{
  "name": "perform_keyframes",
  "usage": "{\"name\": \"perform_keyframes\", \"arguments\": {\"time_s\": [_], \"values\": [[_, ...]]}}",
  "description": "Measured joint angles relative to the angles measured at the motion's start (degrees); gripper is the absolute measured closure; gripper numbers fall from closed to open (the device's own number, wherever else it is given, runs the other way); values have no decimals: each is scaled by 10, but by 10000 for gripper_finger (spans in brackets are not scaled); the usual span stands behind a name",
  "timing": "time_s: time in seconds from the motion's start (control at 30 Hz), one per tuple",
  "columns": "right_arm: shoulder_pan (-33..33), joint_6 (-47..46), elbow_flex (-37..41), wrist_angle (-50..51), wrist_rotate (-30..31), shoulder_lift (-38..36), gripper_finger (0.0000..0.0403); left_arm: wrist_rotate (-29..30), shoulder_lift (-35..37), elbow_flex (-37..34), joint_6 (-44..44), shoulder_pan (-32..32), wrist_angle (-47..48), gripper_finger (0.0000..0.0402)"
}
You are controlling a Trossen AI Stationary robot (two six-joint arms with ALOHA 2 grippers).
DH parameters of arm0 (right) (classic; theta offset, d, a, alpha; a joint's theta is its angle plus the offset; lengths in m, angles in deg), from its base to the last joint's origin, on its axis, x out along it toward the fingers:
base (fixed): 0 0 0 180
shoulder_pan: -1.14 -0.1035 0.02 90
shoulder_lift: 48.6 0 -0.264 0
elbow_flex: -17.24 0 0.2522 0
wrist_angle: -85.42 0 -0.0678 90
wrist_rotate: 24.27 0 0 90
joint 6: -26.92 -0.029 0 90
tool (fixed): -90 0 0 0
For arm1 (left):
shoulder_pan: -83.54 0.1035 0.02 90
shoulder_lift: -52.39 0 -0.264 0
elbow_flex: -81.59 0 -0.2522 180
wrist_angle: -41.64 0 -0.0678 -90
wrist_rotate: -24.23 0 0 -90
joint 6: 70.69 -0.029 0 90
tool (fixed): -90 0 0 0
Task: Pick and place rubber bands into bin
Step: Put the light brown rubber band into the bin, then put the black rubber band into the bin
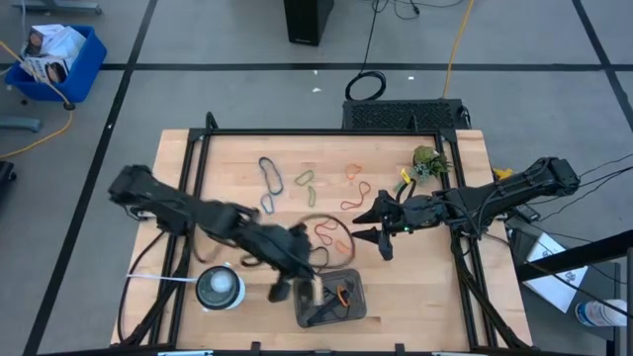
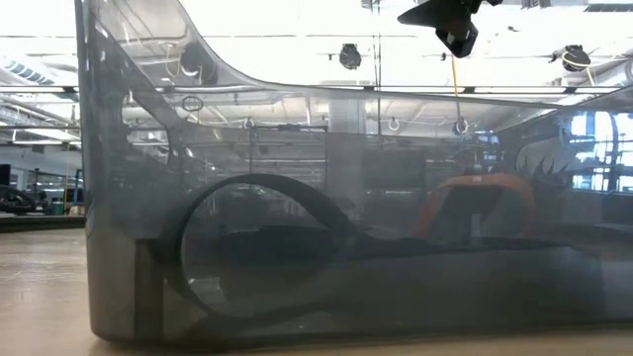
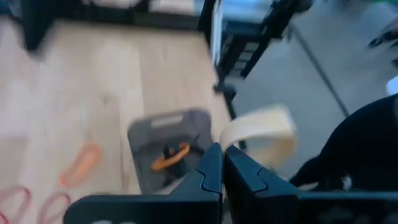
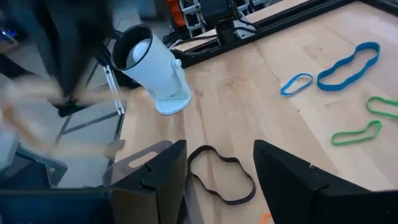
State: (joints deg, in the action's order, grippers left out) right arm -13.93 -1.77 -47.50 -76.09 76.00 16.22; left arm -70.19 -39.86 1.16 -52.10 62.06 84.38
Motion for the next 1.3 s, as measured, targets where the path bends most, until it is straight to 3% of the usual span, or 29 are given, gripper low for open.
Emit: {"name": "perform_keyframes", "arguments": {"time_s": [0.47,0.8,0.97,1.17,1.3], "values": [[0,-13,0,0,-15,0,222,-21,-193,0,107,1,-4,395],[0,-20,0,2,-16,0,222,-36,-213,-1,136,13,-1,387],[0,-20,0,2,-16,0,222,-36,-206,0,145,16,-4,353],[0,-20,0,2,-16,0,222,-40,-197,-1,139,17,2,277],[0,-20,0,0,-16,0,222,-73,-173,-1,122,24,16,238]]}}
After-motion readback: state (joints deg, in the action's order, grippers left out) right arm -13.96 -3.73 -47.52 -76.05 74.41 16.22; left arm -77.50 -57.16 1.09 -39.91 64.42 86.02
